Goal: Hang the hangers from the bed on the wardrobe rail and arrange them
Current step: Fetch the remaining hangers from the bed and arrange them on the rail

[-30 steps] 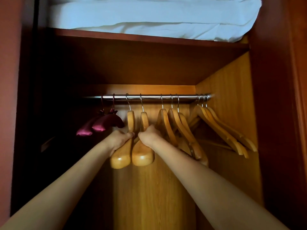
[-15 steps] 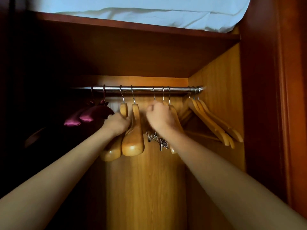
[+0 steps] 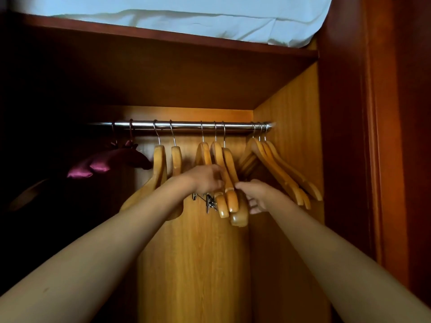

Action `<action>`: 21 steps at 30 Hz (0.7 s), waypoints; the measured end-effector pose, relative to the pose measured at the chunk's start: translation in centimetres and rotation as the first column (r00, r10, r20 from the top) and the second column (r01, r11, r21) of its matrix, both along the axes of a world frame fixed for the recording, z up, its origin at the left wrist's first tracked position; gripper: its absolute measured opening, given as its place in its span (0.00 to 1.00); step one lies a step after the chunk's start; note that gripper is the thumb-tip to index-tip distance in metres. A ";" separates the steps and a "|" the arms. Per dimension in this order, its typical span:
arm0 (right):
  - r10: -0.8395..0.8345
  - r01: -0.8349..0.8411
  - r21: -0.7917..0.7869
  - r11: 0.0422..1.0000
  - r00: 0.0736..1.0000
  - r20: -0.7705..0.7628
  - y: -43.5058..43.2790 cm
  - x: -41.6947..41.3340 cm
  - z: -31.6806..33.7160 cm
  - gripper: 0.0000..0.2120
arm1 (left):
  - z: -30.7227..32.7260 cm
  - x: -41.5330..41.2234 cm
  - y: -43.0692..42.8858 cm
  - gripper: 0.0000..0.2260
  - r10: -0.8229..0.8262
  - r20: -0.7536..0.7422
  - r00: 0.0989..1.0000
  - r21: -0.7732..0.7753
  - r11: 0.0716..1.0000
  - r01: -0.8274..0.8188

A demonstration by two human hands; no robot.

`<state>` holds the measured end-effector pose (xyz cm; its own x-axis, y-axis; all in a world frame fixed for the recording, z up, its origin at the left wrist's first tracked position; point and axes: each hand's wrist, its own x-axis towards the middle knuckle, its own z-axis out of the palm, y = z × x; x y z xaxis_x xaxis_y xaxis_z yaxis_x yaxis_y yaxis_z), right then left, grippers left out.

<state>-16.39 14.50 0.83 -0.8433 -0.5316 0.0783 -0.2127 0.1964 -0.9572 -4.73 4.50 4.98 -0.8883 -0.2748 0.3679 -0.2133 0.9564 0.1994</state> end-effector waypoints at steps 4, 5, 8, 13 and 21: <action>0.063 -0.055 -0.072 0.996 0.992 0.107 -1.3 0.2 -0.1 0.20 | -0.1 -0.7 0.0 0.23 0.082 -0.083 0.993 0.052 0.996 -0.078; 0.065 -0.054 -0.104 0.993 0.992 0.110 -1.5 0.2 -0.2 0.20 | -0.1 -1.0 0.1 0.24 0.105 -0.109 0.988 0.091 0.991 -0.095; 0.020 -0.011 -0.194 0.981 0.999 0.047 -2.2 0.4 -0.2 0.21 | -0.2 -1.8 0.3 0.27 0.168 -0.113 0.979 0.256 0.957 -0.135; -0.142 0.117 -0.255 0.960 0.987 -0.080 -1.6 0.5 0.8 0.18 | -0.3 -2.4 0.7 0.21 0.132 -0.092 0.987 0.466 0.882 -0.074; -0.095 0.073 -0.248 0.966 0.992 -0.081 1.6 0.2 3.3 0.10 | -1.2 -3.6 -0.2 0.14 0.171 -0.134 0.976 0.329 0.937 -0.119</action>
<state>-16.23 16.08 4.12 -0.8674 -0.4143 0.2756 -0.2941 -0.0199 -0.9556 -8.35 4.28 3.77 -0.7672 -0.5220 0.3727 -0.2861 0.7986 0.5295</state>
